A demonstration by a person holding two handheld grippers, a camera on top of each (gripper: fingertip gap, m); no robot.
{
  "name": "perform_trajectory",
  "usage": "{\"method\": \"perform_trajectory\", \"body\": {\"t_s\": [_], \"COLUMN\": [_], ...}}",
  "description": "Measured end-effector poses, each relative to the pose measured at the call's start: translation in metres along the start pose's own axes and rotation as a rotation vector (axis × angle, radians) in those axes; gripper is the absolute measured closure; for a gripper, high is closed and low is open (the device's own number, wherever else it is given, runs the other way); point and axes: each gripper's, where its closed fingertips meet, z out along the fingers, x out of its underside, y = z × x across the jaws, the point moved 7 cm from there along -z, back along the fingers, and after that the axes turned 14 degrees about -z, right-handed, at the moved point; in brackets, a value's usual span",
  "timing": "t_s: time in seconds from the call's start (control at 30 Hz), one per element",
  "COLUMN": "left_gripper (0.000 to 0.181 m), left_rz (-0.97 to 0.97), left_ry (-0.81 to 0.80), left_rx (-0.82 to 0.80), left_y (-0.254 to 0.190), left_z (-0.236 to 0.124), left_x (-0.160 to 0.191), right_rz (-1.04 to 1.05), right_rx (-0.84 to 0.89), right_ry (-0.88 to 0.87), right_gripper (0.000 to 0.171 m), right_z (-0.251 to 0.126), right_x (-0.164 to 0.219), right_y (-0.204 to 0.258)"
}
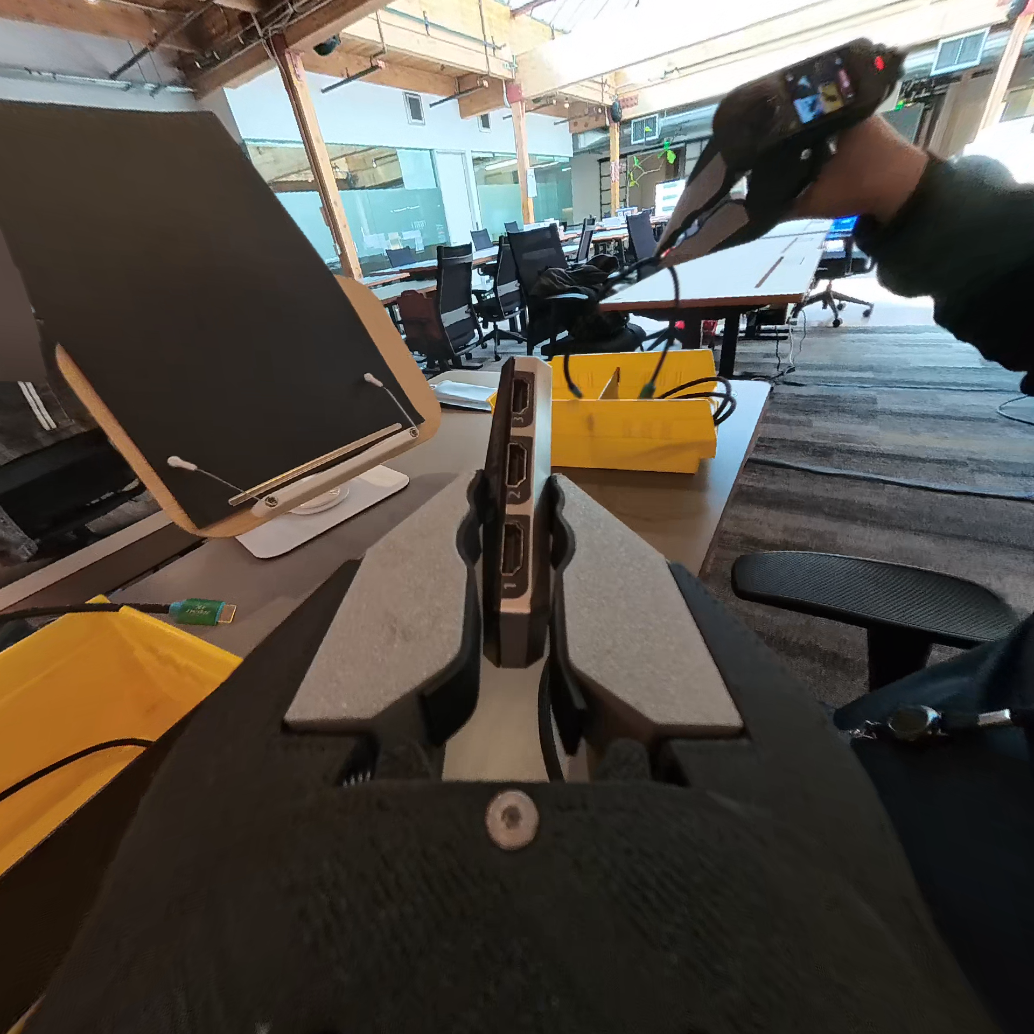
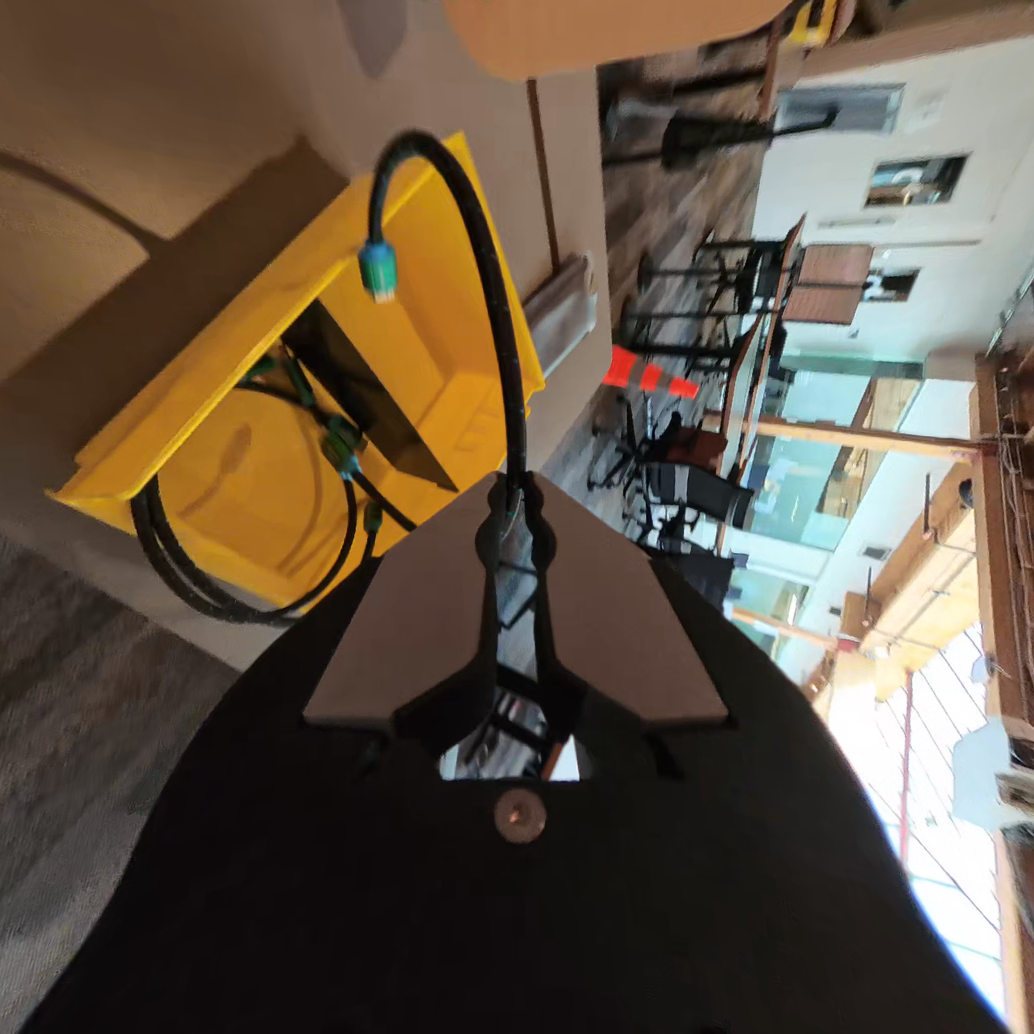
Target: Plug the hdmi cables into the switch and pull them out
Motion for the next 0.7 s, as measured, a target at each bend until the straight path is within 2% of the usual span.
{"method": "perform_trajectory", "body": {"t_s": [0.13,0.33,0.4,0.53,0.6,0.7], "left_gripper": [0.162,0.162,0.162,0.162,0.162,0.162], "left_rz": [-0.03,-0.012,-0.008,0.004,0.01,0.016], "left_ry": [-0.004,0.002,0.009,0.015,0.018,0.03], "left_rx": [0.008,0.011,0.01,0.013,0.019,0.025], "left_y": [0.004,-0.001,-0.002,-0.008,-0.011,-0.014], "left_z": [-0.002,-0.001,0.0,0.004,0.006,0.01], "left_x": [0.004,0.001,0.001,-0.002,-0.002,-0.002], "right_rz": [0.028,0.031,0.15,0.518,0.681,0.958], "right_rx": [-0.079,-0.335,-0.365,-0.452,-0.437,-0.454], "right_ry": [-0.106,0.025,0.03,-0.123,-0.257,-0.549], "right_gripper": [0.167,0.167,0.167,0.167,0.167,0.167], "right_z": [0.014,0.049,0.056,0.072,0.08,0.084], "right_x": [0.022,0.106,0.133,0.16,0.162,0.16], "right_y": [0.017,0.079,0.087,0.1,0.103,0.102]}}
